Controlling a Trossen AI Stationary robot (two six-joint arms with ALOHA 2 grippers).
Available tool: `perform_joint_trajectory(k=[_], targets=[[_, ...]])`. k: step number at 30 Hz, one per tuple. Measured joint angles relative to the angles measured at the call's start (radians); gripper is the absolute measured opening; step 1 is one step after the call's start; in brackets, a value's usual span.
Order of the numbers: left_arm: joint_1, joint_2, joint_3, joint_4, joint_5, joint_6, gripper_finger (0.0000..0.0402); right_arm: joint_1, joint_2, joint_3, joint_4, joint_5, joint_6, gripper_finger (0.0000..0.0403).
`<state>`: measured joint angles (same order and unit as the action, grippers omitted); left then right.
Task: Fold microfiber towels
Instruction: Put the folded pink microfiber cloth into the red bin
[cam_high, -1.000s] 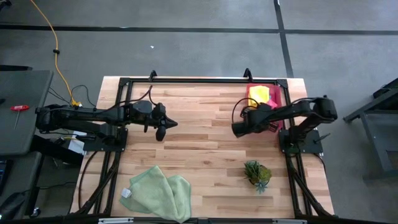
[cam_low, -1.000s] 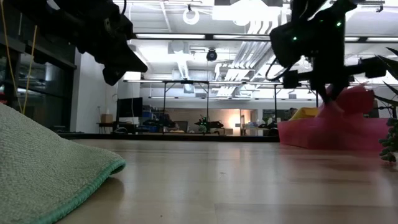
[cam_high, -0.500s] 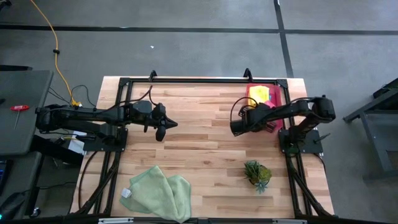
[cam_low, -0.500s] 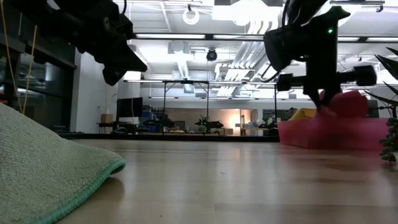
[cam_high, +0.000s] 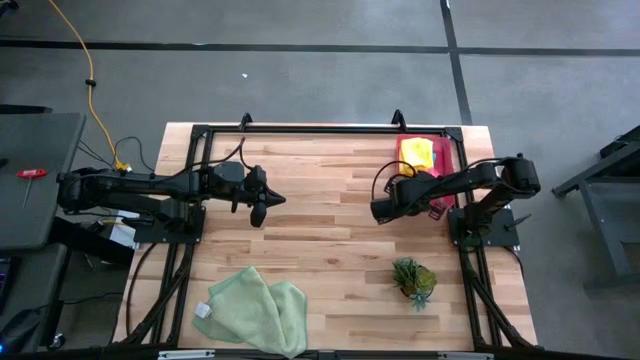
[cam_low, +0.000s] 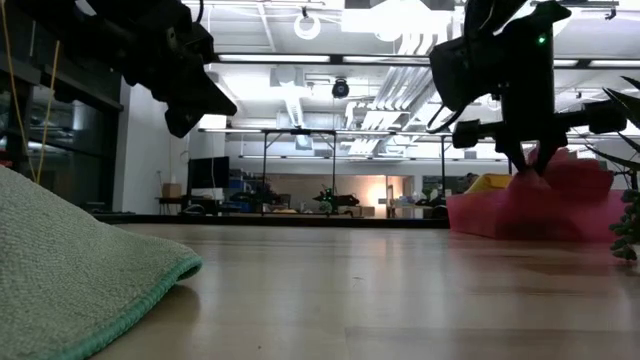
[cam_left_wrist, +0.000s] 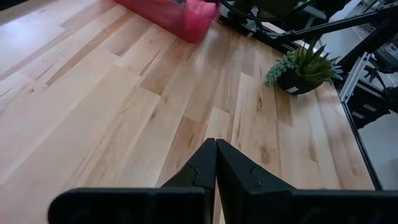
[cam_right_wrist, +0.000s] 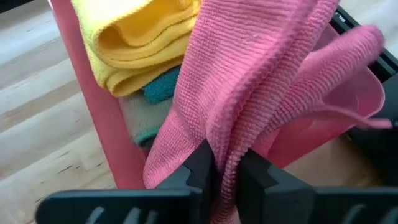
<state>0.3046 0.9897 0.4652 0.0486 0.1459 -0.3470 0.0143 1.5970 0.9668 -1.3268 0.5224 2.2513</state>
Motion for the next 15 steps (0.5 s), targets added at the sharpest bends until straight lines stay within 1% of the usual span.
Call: perform_joint_trajectory(k=[4, 9, 12, 15], targets=[[0.0, 0.0, 0.0, 0.0, 0.0, 0.0, 0.0, 0.012, 0.0, 0.0, -0.036, -0.011, 0.004, 0.0069], [0.0, 0.0, 0.0, 0.0, 0.0, 0.001, 0.0, 0.036, -0.002, 0.0, -0.107, -0.083, 0.038, 0.0112], [0.0, 0.0, 0.0, 0.0, 0.0, 0.001, 0.0, 0.045, -0.018, 0.0, -0.113, -0.106, 0.04, 0.0127], [0.0, 0.0, 0.0, 0.0, 0.0, 0.001, 0.0, 0.047, -0.044, 0.0, -0.123, -0.108, 0.039, 0.013]])
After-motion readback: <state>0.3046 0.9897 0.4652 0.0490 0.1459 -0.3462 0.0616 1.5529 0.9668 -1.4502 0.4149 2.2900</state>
